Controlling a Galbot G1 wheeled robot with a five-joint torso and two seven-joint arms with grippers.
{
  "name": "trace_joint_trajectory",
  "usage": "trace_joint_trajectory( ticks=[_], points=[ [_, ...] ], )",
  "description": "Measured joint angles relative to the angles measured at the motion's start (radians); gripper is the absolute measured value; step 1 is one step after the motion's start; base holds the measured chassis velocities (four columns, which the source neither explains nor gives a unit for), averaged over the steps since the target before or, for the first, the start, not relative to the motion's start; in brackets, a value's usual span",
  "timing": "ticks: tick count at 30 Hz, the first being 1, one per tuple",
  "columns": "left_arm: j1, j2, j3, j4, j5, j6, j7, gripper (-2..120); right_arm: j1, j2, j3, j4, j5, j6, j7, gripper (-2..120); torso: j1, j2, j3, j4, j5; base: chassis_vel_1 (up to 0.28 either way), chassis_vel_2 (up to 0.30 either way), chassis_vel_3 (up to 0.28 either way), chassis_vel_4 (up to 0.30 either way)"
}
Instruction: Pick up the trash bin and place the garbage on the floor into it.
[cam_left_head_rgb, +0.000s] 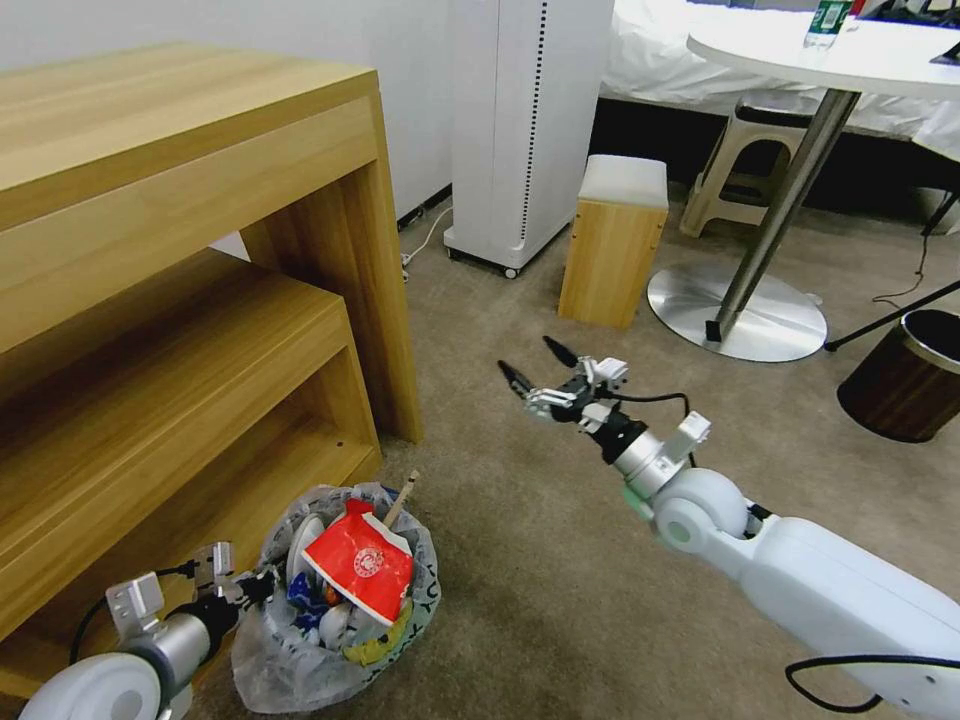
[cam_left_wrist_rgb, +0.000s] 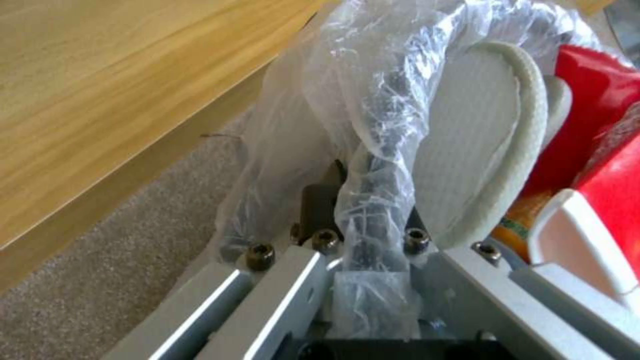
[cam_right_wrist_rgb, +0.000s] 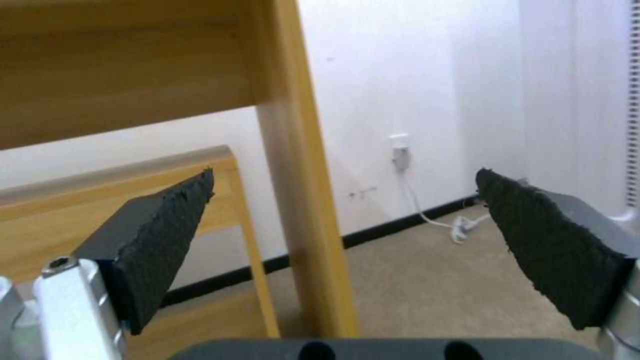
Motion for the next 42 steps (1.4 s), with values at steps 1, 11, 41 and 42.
trace_joint_trajectory(
  ticks=[1,11,41,42],
  points=[
    [0.000,0.000,0.000,0.000,0.000,0.000,0.000,1,0.000,0.000,0.000,0.000,0.000,0.000,0.000,100,0.000,0.000,0.000,0.0000,0.0000,0.000,0.000,0.000,0.000],
    [-0.014,-0.007,-0.001,0.049,0.031,-0.013,0.010,1,-0.093,-0.003,0.073,-0.019,-0.023,0.007,-0.010,100,0.000,0.000,0.000,0.0000,0.0000,0.000,0.000,0.000,0.000],
    [0.070,-0.045,-0.058,-0.068,0.229,-0.103,0.061,85,-0.195,0.035,0.152,-0.008,-0.069,0.022,-0.016,100,0.000,0.000,0.000,-0.0001,-0.0004,0.000,0.000,0.000,0.000],
    [0.070,-0.045,-0.060,-0.065,0.240,-0.111,0.063,88,-0.199,0.039,0.155,-0.009,-0.073,0.023,-0.016,100,0.000,0.000,0.000,-0.0002,-0.0004,0.000,0.000,0.000,0.000]
  ],
)
